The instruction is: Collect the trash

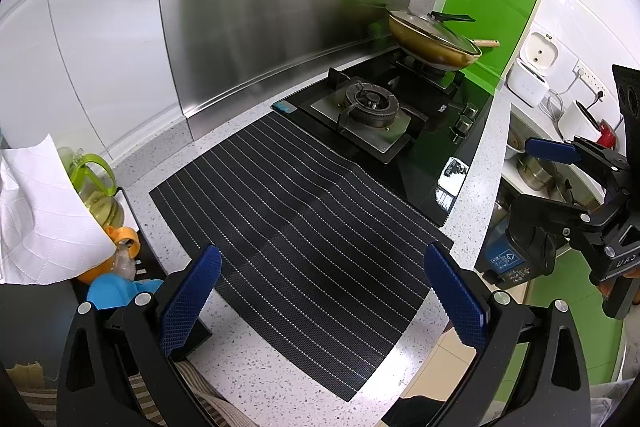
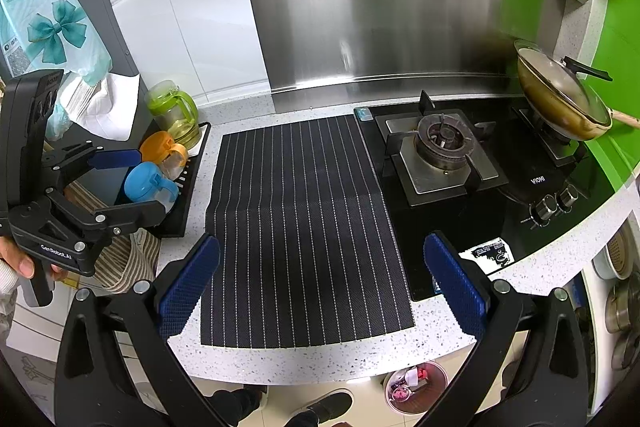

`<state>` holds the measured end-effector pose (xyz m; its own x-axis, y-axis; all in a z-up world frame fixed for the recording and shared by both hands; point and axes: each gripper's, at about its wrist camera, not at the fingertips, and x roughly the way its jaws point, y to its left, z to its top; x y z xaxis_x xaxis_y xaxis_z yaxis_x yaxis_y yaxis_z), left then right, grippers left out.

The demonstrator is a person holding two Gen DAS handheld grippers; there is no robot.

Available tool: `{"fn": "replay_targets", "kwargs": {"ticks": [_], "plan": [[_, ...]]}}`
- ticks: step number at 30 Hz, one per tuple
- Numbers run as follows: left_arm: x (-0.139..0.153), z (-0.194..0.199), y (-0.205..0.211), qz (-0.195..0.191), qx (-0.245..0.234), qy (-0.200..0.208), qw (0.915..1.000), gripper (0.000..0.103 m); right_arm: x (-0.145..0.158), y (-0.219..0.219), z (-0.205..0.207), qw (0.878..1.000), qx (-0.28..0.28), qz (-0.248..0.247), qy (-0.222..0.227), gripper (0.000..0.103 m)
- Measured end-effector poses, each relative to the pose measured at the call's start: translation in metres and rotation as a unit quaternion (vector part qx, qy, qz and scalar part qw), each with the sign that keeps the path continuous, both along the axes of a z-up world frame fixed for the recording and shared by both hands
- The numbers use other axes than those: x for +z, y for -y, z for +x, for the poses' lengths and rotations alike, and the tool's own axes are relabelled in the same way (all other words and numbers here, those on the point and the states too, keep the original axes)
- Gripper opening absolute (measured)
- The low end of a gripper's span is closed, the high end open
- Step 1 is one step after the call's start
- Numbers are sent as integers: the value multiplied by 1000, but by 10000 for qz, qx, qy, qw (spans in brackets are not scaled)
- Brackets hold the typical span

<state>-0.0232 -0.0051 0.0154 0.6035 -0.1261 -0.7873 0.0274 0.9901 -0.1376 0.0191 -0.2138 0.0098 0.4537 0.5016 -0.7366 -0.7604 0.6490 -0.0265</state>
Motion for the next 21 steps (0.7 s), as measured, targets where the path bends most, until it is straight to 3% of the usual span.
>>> {"fn": "replay_targets", "kwargs": {"ticks": [21], "plan": [[-1, 2, 0, 6, -25, -15, 10000, 97, -1, 1, 1, 10000, -11, -7, -7, 100]]}}
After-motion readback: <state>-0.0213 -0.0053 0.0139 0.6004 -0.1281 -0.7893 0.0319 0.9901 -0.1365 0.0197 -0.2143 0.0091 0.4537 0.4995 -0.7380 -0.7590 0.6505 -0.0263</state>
